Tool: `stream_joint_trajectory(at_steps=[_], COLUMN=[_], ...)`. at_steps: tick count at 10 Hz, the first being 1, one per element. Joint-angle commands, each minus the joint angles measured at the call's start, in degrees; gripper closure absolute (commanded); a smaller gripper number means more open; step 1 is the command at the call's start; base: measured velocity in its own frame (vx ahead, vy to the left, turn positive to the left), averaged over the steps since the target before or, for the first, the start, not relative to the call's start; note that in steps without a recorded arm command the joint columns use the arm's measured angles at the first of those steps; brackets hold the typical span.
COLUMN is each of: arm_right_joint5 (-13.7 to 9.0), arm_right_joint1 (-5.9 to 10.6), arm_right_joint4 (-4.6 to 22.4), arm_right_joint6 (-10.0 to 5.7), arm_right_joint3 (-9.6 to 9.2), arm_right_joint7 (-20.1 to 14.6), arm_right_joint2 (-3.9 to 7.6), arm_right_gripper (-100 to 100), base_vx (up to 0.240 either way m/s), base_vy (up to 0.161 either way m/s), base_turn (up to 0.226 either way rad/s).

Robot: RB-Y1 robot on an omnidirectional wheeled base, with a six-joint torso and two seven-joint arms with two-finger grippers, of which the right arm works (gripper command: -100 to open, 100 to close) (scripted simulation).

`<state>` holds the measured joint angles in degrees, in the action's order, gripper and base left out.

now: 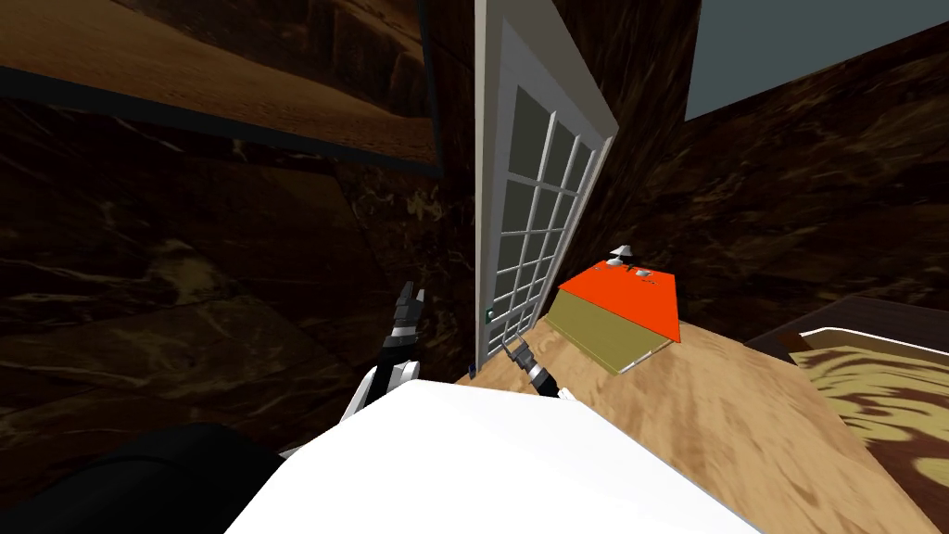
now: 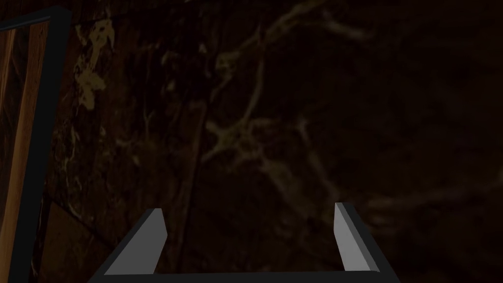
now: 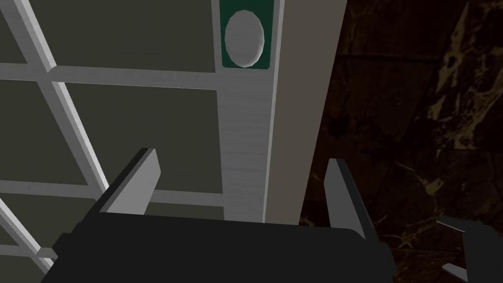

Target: Pull the door open

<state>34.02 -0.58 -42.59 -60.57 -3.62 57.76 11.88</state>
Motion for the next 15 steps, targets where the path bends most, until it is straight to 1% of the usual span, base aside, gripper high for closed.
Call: stream_joint_trajectory(at_steps=[1, 7, 13, 15], arm_right_joint5=[-0.1, -0.5, -1.7, -2.3], arm_right_joint1=[0.05, 0.32, 0.99, 1.36], arm_right_joint4=[0.1, 0.4, 1.2, 1.6], arm_right_joint6=[0.07, 0.44, 1.37, 1.87], arm_right_joint3=[0.07, 0.46, 1.44, 1.99], arm_right_joint7=[0.1, 0.9, 2.8, 3.8], arm_right_joint2=[-0.03, -0.21, -0.73, -1.05], arm_right_gripper=[-100, -100, -100, -100], base_vx=[-0.151, -0.214, -0.192, -0.188], base_vy=[-0.047, -0.023, -0.018, -0.056], base_turn=[0.057, 0.048, 0.086, 0.12])
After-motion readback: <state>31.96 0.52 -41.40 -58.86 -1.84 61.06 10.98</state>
